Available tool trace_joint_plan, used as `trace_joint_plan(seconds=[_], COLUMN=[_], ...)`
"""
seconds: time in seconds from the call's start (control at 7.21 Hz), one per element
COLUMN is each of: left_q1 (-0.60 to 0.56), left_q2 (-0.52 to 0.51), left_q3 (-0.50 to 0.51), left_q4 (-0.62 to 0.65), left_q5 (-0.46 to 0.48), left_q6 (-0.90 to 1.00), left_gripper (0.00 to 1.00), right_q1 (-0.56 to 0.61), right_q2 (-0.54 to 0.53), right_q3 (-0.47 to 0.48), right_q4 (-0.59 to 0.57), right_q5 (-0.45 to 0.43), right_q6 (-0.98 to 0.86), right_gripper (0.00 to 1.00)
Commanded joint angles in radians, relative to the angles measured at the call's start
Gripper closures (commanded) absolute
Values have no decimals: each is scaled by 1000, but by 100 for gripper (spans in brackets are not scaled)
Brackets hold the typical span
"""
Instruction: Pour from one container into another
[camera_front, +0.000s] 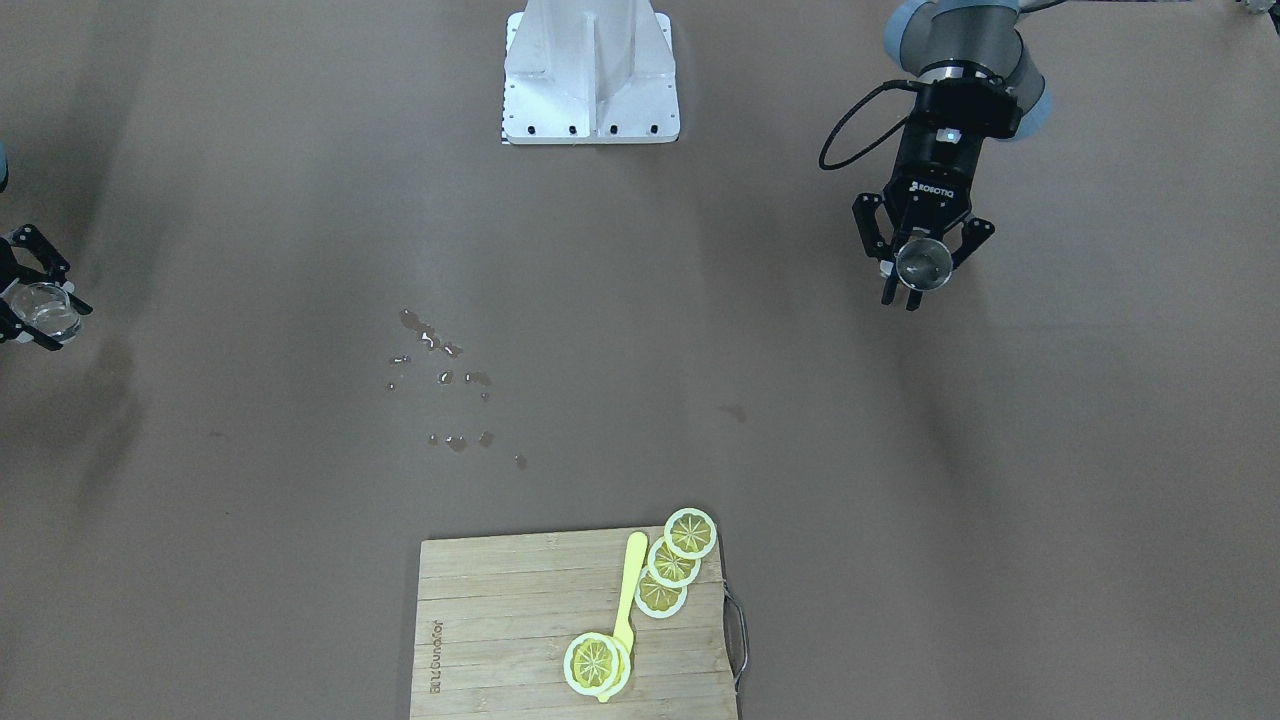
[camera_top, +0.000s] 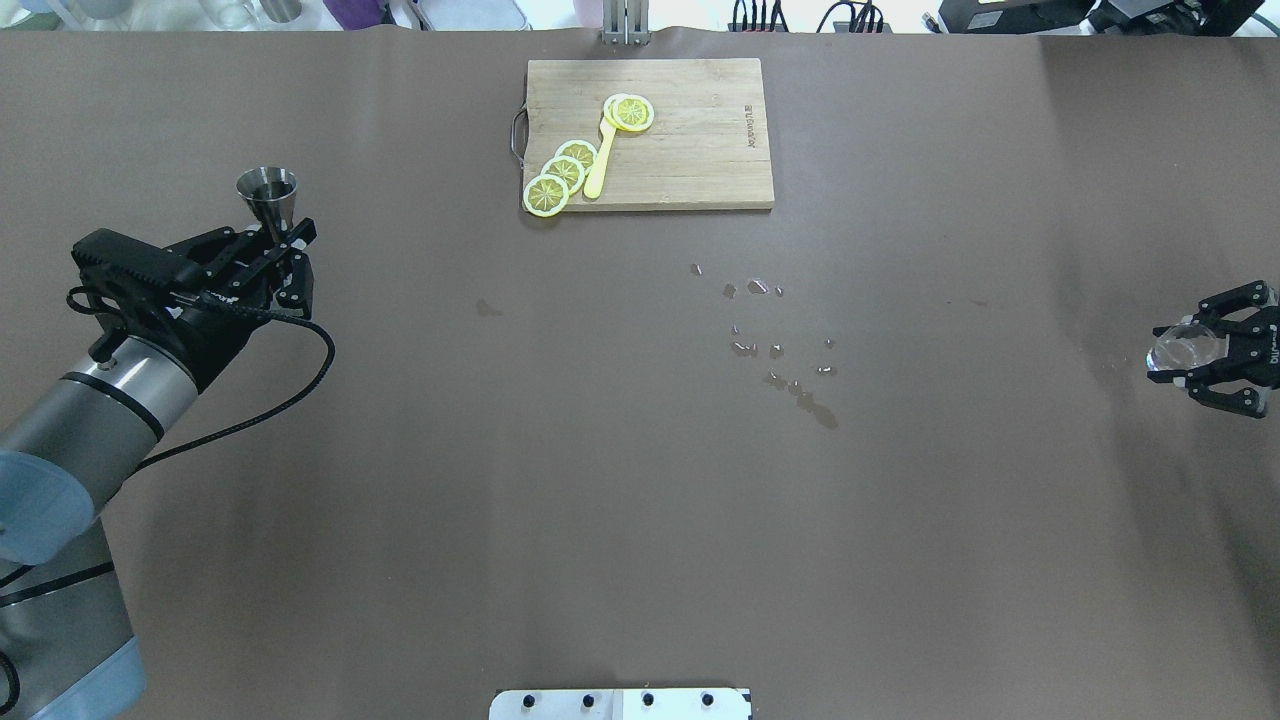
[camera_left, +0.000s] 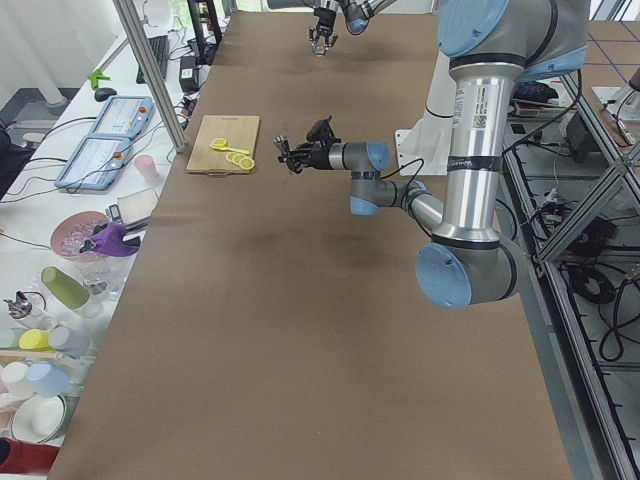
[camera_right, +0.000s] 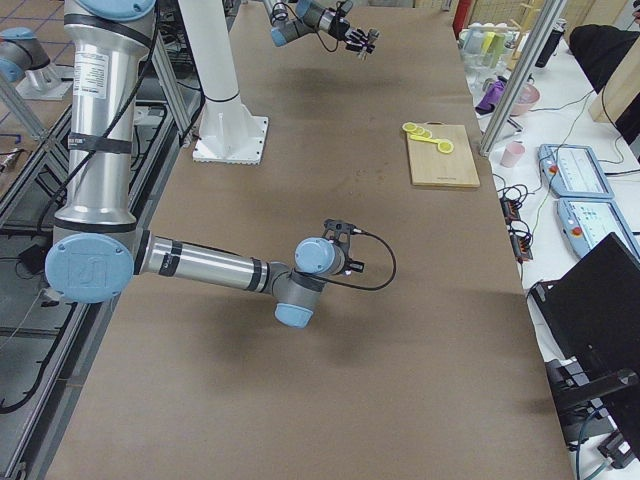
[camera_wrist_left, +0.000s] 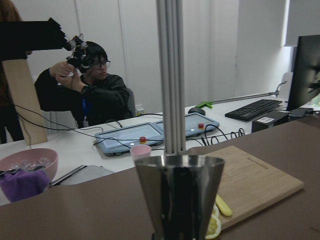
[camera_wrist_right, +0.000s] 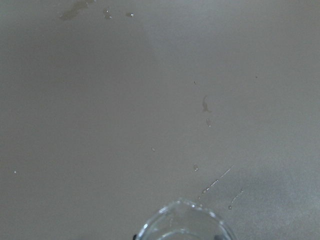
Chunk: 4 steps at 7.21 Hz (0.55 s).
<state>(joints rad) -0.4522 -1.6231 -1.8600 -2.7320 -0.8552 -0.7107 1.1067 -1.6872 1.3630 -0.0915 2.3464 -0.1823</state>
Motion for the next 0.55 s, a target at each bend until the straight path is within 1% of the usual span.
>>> trace_joint_plan(seconds=[0.0, 0.14, 0.28, 0.42], left_q1=[21, 26, 27, 29], left_q2=[5, 2, 0, -4], left_q3=[1, 4, 4, 10], left_q4=[130, 217, 303, 361], left_q5=[120, 155, 230, 252], left_q6=[-118, -236, -325, -408], left_gripper=[100, 100, 100, 100], right_q1=[1, 1, 1, 1], right_q2=[6, 14, 15, 27], right_q3=[-79, -119, -160, -215], right_q4=[106, 155, 221, 277], right_q5=[-7, -10, -18, -28], right_q6=[21, 41, 90, 98], right_gripper=[100, 100, 100, 100])
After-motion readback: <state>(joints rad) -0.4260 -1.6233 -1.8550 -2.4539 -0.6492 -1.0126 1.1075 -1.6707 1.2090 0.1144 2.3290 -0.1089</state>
